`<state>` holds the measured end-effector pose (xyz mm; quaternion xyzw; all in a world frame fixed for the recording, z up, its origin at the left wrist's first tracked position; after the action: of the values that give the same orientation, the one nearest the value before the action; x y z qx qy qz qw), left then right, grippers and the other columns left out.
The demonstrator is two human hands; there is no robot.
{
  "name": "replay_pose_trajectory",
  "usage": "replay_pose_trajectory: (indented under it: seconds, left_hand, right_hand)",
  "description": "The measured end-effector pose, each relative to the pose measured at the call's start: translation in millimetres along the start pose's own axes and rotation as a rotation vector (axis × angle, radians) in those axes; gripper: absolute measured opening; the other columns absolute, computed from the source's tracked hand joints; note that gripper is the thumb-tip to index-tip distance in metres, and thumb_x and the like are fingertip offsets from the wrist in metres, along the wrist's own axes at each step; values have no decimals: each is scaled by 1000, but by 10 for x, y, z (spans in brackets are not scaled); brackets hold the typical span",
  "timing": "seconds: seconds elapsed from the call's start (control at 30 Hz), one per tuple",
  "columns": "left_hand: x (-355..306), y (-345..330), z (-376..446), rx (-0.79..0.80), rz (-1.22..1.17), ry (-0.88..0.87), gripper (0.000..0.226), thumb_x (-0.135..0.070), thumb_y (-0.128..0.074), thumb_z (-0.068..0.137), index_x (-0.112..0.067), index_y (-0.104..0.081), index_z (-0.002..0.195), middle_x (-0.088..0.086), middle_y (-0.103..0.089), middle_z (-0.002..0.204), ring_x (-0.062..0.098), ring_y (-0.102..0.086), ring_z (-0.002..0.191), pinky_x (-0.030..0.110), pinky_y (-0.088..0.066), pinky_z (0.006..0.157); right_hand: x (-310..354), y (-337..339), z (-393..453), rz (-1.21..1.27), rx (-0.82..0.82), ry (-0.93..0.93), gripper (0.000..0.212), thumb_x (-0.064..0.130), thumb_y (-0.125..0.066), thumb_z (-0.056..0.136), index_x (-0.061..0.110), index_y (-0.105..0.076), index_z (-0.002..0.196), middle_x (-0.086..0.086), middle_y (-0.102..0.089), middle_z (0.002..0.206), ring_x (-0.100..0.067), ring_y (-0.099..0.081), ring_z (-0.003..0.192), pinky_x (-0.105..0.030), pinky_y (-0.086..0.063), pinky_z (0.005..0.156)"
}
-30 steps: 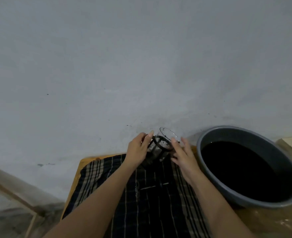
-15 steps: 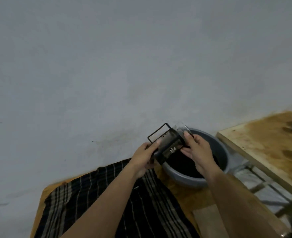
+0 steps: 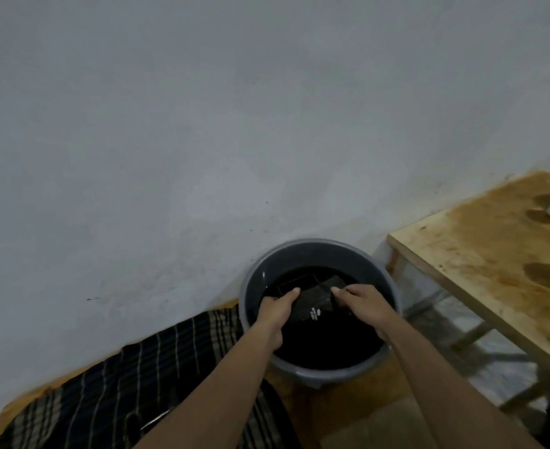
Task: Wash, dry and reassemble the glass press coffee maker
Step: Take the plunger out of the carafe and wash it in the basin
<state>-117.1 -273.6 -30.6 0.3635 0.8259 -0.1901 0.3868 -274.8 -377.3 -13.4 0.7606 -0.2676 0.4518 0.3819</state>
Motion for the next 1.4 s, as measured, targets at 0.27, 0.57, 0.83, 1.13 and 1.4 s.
replay_pose_trajectory:
  seconds: [0.27, 0.57, 0.83, 1.13, 1.4]
  left_hand:
    - [261, -80, 372, -106, -146, 86, 90, -36, -90, 51, -7, -51, 127, 21, -66, 108, 39, -68, 92, 55, -57, 80]
    - [246, -112, 337, -139, -89, 200, 79, -51, -76, 70, -9, -48, 130, 16, -61, 119, 36, -61, 102, 50, -54, 88]
    - [191, -147, 316, -33, -120, 203, 86, -38, -88, 60, -13, -48, 132, 18, -61, 123, 37, -64, 102, 52, -56, 86]
    - [71, 65, 284, -171, -120, 377, 28, -33, -53, 95, -8, -56, 105, 19, -59, 103, 35, -54, 85, 47, -50, 87]
    - [79, -127, 189, -102, -9, 86, 46, -29, -77, 77, -10, -56, 114, 14, -63, 113, 32, -62, 102, 45, -53, 92]
  right_hand:
    - [-256, -287, 455, 129, 153, -265, 26, 24, -60, 95, 6, -59, 75, -9, -56, 66, -16, -53, 56, -15, -46, 45]
    - [-297, -433, 651, 239, 206, -322, 9, 15, -66, 89, 7, -67, 85, -10, -71, 77, -21, -67, 71, -31, -54, 70]
    - [-305, -418, 706, -27, -100, -259, 46, 45, -59, 90, 1, -72, 86, -13, -72, 85, -31, -67, 86, -37, -54, 83]
    - [-247, -409, 607, 165, 439, -141, 15, 23, -78, 78, 10, -76, 87, -8, -77, 90, -19, -71, 90, -31, -52, 89]
    - [-265, -445, 698, 132, 22, -386, 35, 35, -57, 95, 3, -61, 106, -13, -66, 79, -24, -66, 63, -40, -58, 68]
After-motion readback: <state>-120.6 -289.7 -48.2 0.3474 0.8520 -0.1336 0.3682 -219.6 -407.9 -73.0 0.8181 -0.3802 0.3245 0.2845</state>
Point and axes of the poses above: each hand's wrist, its own z-axis towards the middle knuckle, its own y-axis out of the back of the hand, x = y × z, the point moved 4 cm from there along z, towards the middle knuckle
